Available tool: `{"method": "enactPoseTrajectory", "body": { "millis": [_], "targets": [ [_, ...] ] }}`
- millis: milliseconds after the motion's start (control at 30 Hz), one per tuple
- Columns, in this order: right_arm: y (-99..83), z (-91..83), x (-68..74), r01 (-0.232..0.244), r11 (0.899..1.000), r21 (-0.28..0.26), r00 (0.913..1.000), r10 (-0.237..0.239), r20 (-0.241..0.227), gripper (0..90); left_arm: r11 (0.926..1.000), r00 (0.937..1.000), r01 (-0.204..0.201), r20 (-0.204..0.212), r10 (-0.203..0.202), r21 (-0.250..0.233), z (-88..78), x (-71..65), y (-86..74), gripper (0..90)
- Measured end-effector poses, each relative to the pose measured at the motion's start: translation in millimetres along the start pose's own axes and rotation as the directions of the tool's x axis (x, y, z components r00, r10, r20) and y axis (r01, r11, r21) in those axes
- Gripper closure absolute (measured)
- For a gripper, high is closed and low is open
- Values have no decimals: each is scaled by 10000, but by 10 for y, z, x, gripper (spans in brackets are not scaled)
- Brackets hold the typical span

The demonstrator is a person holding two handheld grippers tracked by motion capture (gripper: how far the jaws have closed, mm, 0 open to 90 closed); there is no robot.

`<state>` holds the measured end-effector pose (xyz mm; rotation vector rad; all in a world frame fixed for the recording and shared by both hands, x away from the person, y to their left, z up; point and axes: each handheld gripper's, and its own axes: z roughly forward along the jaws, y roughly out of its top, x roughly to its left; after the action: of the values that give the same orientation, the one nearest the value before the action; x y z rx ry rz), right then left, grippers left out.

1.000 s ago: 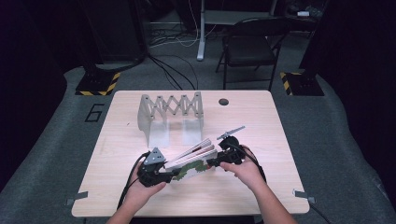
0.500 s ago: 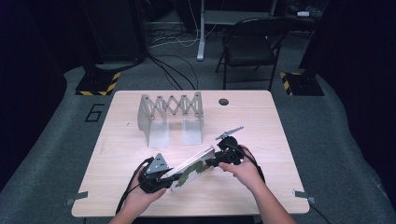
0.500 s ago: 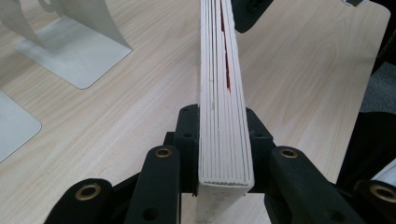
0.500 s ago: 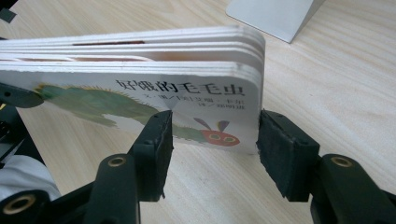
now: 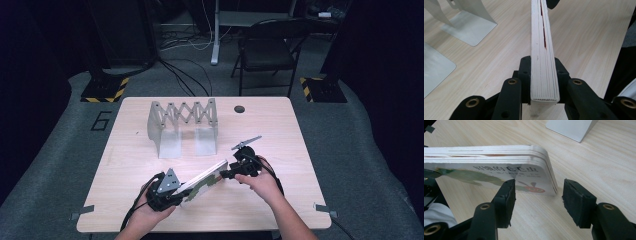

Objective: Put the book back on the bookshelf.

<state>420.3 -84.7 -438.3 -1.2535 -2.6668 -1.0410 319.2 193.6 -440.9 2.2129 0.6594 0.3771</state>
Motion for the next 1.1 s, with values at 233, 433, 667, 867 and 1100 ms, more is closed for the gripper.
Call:
{"method": "enactPoseTrajectory", "body": {
  "millis": [233,433,667,867,1100],
  "targets": [
    [-4,-4,-7,-71,10000,-15,10000,71,38,438,9990,9993,-366,-14,366,250,-31,17,0,740],
    [-6,-1,-16,-98,9999,-61,9998,99,153,434,9991,9996,-146,258,136,392,-41,45,14,725],
    [-16,-9,-25,-209,9998,-28,9995,210,241,433,9975,9982,361,456,-389,601,-2,92,180,675],
    [-19,-2,-27,-231,9997,-46,9994,232,267,433,9947,9978,423,465,-469,939,103,123,348,666],
    [-36,1,-65,-276,9996,-78,9992,278,276,434,9899,9963,689,420,-745,1238,205,114,424,697]
  ]
}}
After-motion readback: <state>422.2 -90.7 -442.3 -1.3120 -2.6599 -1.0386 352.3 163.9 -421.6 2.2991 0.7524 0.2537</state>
